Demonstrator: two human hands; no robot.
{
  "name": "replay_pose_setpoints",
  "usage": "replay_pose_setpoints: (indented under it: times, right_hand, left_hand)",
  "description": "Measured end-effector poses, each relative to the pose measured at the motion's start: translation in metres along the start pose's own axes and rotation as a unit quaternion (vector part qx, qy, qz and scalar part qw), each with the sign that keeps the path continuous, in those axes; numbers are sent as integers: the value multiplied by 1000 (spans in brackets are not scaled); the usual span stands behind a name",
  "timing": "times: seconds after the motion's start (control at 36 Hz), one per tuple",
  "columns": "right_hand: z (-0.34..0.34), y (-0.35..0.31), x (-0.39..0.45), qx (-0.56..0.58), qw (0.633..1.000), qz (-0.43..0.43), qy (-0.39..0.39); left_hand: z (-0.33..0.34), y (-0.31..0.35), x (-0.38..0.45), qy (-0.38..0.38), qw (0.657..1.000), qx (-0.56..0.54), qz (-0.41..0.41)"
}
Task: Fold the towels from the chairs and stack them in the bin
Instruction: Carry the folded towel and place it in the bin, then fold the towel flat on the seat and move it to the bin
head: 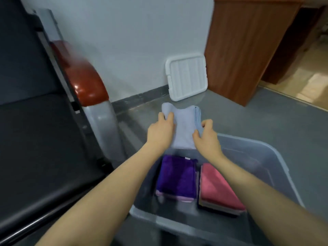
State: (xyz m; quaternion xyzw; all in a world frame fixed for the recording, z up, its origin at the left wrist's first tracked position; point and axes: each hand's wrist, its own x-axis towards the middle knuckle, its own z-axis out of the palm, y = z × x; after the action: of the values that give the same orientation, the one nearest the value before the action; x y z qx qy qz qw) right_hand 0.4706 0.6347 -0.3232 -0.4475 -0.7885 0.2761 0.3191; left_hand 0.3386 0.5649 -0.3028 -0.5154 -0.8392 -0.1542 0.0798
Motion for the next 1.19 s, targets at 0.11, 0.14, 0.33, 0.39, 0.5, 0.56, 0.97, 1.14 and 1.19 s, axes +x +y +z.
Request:
replay_pose_setpoints:
  times: [0.11,0.14,0.33,0.39,0.5,0.56,0.97,1.14,1.19]
  right_hand:
    - [22,53,3,41,995,54,-69]
    - [28,66,3,43,993,61,-87]
    - [76,138,-8,11,979,15,-202]
    - [86,150,-13,10,975,41,-220]
    - [100,171,-22,-47,942,90,-321]
    - [105,178,-28,-81,914,109,-382]
    - [107,171,-33,-325,885,15,-333]
    - [88,141,-24,-267,924,34,-271]
    - [78,126,-21,-259,930,36,-260]
  left_hand:
    - [59,4,2,-101,995,17,-12]
    - [74,3,1,-124,992,15,-19]
    - [150,-7,-11,-234,971,29,-34]
    - [167,-8,-14,-248,967,31,-40]
    - [195,-11,-27,-291,954,46,-55]
    - [207,-12,-35,-324,943,61,-53]
    - [210,-14,-49,-354,933,66,22]
    - [167,-8,-39,-320,947,20,8]
    - [146,-6,-35,-298,955,0,8]
